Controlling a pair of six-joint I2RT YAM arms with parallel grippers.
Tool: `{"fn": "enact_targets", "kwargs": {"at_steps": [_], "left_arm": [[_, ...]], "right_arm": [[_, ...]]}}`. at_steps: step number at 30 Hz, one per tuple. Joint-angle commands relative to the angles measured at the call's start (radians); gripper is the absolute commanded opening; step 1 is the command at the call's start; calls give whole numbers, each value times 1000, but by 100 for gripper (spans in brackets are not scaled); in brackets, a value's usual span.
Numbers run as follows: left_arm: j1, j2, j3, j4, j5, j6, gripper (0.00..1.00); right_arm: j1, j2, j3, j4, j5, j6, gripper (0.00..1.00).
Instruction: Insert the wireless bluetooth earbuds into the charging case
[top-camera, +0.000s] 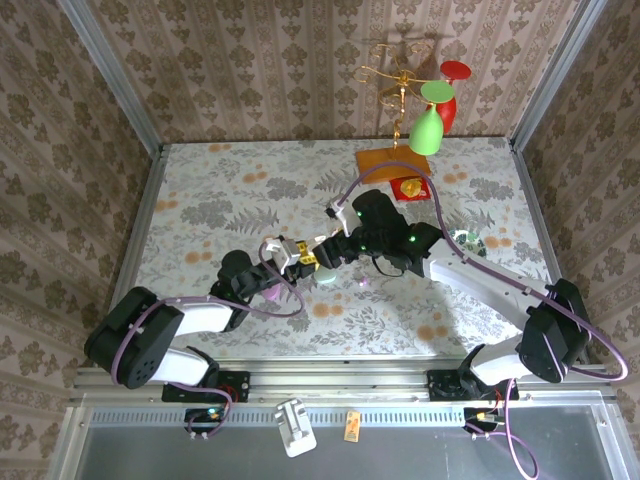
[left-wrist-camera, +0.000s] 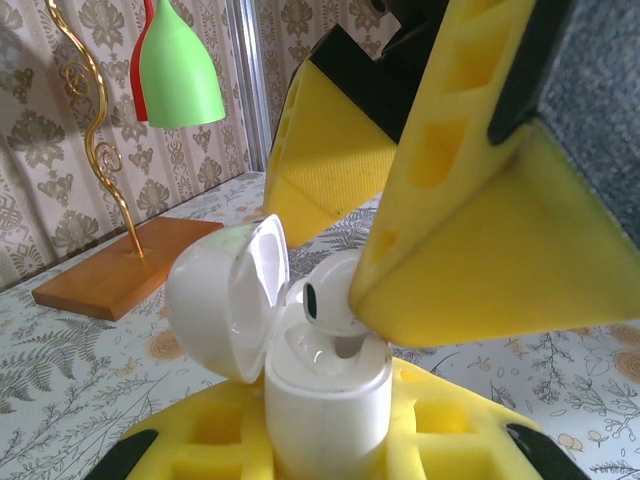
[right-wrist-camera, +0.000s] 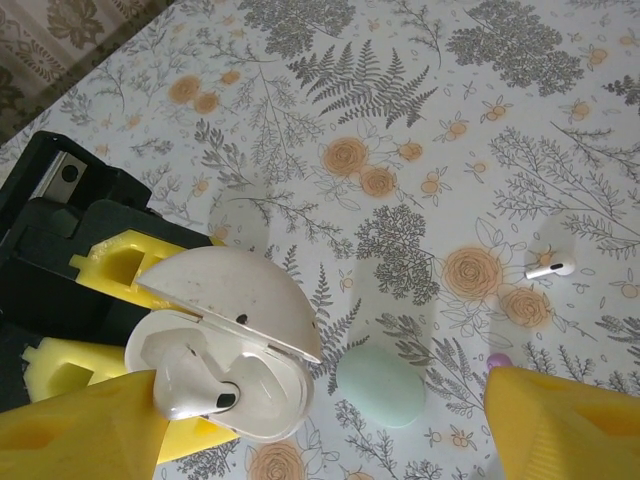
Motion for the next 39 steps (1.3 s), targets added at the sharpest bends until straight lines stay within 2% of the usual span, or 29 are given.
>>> {"fn": "enact_targets", "kwargs": {"at_steps": [1, 21, 28, 32, 39], "left_arm": [[-6, -33, 9, 32, -1, -3, 0], [-1, -48, 28, 11, 6, -2, 0], [0, -50, 26, 5, 6, 4, 0], [0, -48, 25, 3, 8, 6, 0], [-1, -57, 27, 4, 8, 1, 0]], "right_arm": [[-7, -20, 1, -53, 58, -23, 83], [-30, -114, -34, -70, 103, -15, 82], [-30, -181, -81, 23, -49, -38, 85], [-22, -185, -98, 95, -154, -8, 93], [-12, -113, -61, 69, -115, 14, 94]]}}
